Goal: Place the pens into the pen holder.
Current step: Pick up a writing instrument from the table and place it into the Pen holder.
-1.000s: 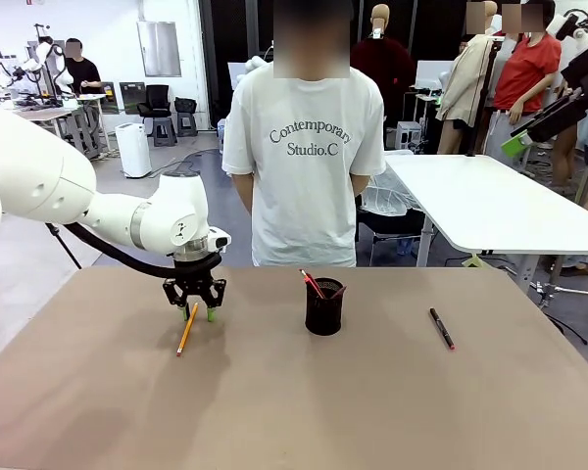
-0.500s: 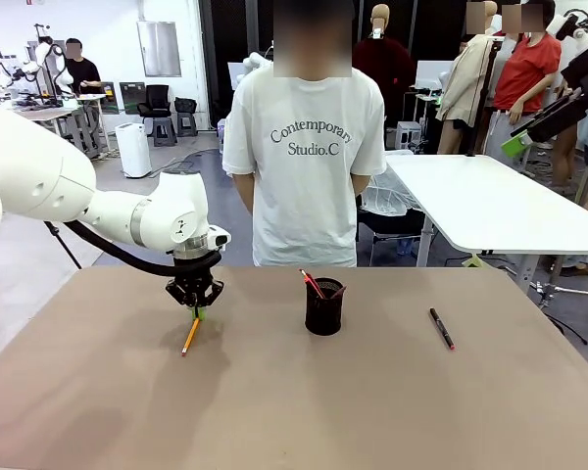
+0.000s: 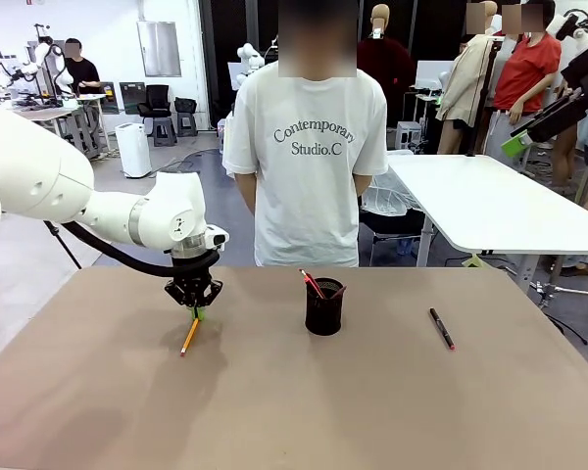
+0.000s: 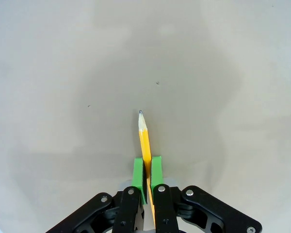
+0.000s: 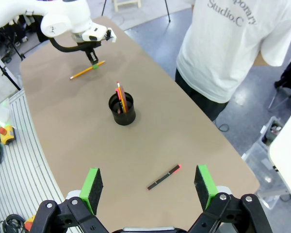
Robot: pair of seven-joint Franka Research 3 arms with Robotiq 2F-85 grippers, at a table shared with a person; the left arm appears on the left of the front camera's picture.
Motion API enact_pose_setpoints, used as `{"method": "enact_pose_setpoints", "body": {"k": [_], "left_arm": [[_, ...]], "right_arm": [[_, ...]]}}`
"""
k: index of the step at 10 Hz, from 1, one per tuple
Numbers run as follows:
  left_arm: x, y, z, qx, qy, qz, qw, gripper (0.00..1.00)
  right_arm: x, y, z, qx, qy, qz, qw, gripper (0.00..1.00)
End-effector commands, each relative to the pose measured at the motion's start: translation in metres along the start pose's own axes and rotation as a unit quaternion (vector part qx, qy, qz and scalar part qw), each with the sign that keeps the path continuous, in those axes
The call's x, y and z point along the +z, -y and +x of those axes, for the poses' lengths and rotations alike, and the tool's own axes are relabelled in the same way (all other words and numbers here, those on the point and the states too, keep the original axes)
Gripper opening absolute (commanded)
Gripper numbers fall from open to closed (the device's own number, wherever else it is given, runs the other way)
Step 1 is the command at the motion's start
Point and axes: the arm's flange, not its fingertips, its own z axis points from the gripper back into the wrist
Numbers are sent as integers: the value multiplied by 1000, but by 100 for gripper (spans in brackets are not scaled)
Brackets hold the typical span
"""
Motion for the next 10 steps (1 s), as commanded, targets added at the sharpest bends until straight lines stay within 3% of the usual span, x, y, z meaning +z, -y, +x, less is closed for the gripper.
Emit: {"method": "enact_pose_setpoints", "body": {"k": [1,4,6,7,8,10], "left_arm": [[14,-21,-8,-29,-16,-65,997,0],[43,-54,-24,-76,-10,-174,982,0],[62,-73,-32,-110,9,-273,956,0],[70,-78,-35,-123,32,-318,939,0],[78,-86,-40,-155,71,-388,906,0],[85,-94,-45,-203,120,-460,856,0]], "right_arm": [[1,0,1,2,8,2,1000,100],[1,0,1,2,8,2,1000,100],[1,0,1,2,8,2,1000,100],[1,0,1,2,8,2,1000,100],[1,0,1,2,8,2,1000,100],[1,0,1,2,8,2,1000,100]]}}
